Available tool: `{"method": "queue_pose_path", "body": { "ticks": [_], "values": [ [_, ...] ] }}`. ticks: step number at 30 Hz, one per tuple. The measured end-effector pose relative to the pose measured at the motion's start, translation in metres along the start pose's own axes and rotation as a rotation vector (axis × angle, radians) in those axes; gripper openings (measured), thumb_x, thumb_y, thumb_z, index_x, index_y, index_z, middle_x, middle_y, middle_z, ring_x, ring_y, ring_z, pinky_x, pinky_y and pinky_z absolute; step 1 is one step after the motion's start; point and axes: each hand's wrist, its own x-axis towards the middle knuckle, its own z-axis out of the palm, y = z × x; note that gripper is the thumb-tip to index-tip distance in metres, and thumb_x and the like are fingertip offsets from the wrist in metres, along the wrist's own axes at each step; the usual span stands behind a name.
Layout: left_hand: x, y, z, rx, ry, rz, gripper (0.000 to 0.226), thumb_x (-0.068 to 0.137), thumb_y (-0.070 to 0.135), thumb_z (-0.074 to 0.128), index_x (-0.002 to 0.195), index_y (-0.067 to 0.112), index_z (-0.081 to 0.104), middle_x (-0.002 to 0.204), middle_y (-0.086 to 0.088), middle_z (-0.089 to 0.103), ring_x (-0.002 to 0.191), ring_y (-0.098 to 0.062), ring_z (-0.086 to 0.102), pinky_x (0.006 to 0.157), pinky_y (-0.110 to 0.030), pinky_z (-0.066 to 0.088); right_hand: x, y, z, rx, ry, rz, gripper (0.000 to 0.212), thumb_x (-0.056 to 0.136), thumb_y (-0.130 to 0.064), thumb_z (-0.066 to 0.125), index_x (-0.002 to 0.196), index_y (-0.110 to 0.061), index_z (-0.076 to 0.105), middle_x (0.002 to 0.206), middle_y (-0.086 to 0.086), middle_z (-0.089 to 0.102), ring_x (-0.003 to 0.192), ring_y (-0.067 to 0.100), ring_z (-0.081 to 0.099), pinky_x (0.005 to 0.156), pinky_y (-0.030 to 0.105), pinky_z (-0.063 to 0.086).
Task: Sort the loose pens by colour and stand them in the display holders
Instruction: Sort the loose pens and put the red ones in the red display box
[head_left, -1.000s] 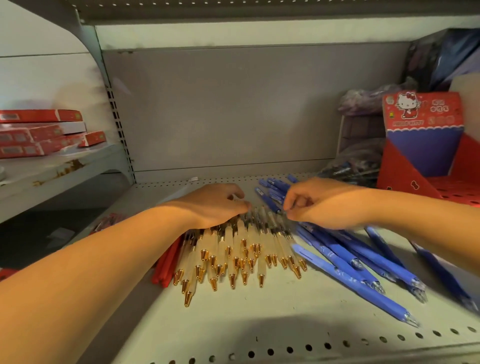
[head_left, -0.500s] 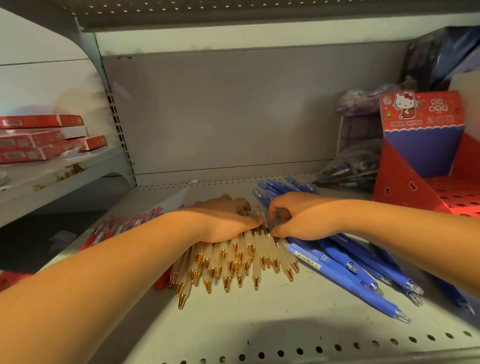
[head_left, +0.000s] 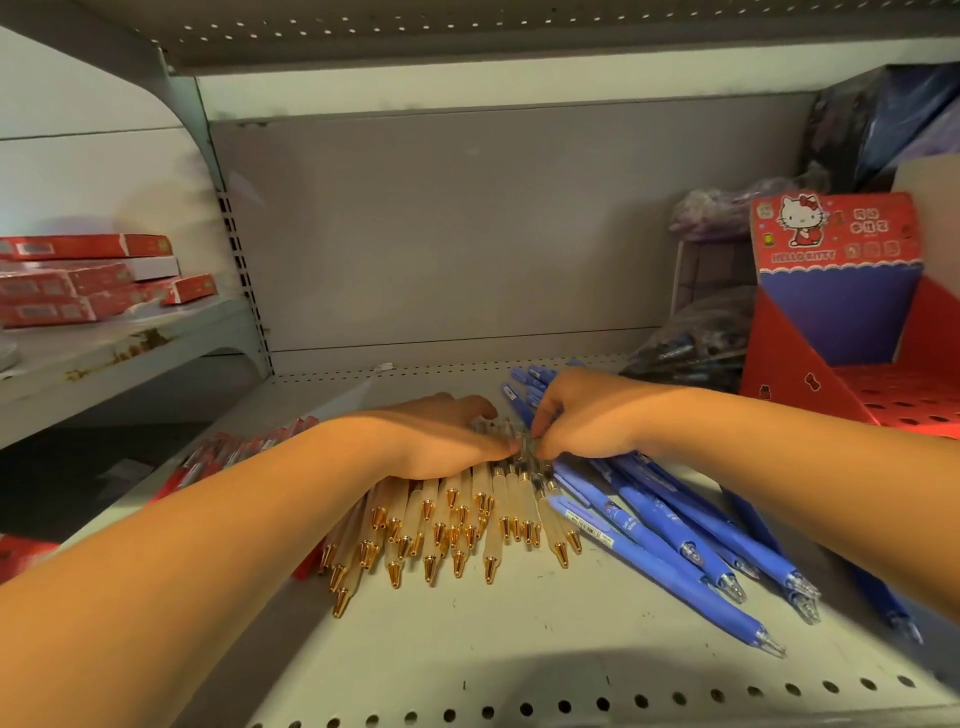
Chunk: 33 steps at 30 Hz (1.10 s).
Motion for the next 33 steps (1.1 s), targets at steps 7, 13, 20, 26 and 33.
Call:
{"method": "queue_pose_path", "body": {
  "ticks": [7, 13, 20, 26, 33],
  "values": [
    [-0.004, 0.005, -0.013, 0.011, 0.129, 0.009, 0.065, 0.091, 0.071, 0.041, 0.146, 0.036, 0.036, 0.152, 0.003, 0.041, 0.131, -0.020, 0.043, 0.104, -0.035, 0.035, -0.024, 0.007, -0.023, -0.005, 0.112, -0.104, 0.015, 0.088, -0.035, 0.067, 0.092, -0.022, 0.072, 0.092, 0.002, 0.071, 0.085, 0.016, 0.064, 0.072, 0.028, 0.050],
    [0.010, 0.038, -0.006, 0.035, 0.093, 0.134, 0.033, 0.098, 0.055, 0.045, 0.123, 0.036, 0.052, 0.103, 0.014, 0.053, 0.081, 0.004, 0.045, 0.066, -0.013, 0.029, -0.076, 0.029, -0.013, -0.272, 0.004, -0.075, 0.091, 0.051, -0.093, 0.056, 0.119, -0.034, 0.045, 0.103, -0.013, 0.057, 0.087, 0.004, 0.057, 0.077, 0.030, 0.052],
    [0.025, 0.046, 0.013, 0.182, -0.025, 0.017, 0.065, 0.087, 0.070, 0.048, 0.143, 0.038, 0.039, 0.134, 0.002, 0.055, 0.101, -0.018, 0.050, 0.074, -0.031, 0.039, -0.072, 0.044, 0.002, -0.325, -0.013, -0.015, 0.072, 0.074, -0.066, 0.062, 0.127, -0.028, 0.033, 0.091, -0.006, 0.041, 0.076, 0.012, 0.055, 0.058, 0.029, 0.043],
    [0.023, 0.037, 0.015, 0.164, -0.012, 0.014, 0.052, 0.088, 0.066, 0.050, 0.135, 0.048, 0.039, 0.134, 0.000, 0.049, 0.106, -0.020, 0.048, 0.079, -0.034, 0.039, -0.058, 0.053, 0.005, -0.291, -0.024, 0.043, 0.070, 0.083, -0.058, 0.057, 0.136, -0.022, 0.030, 0.114, 0.006, 0.038, 0.081, 0.016, 0.057, 0.065, 0.033, 0.046],
    [0.010, 0.039, 0.014, 0.338, 0.106, 0.156, 0.041, 0.091, 0.063, 0.045, 0.128, 0.046, 0.053, 0.143, 0.002, 0.044, 0.130, -0.024, 0.040, 0.106, -0.050, 0.025, -0.044, 0.037, 0.010, -0.312, 0.006, 0.104, 0.063, 0.095, -0.055, 0.048, 0.135, -0.009, 0.033, 0.131, 0.019, 0.045, 0.089, 0.027, 0.060, 0.078, 0.039, 0.050]
  ]
}}
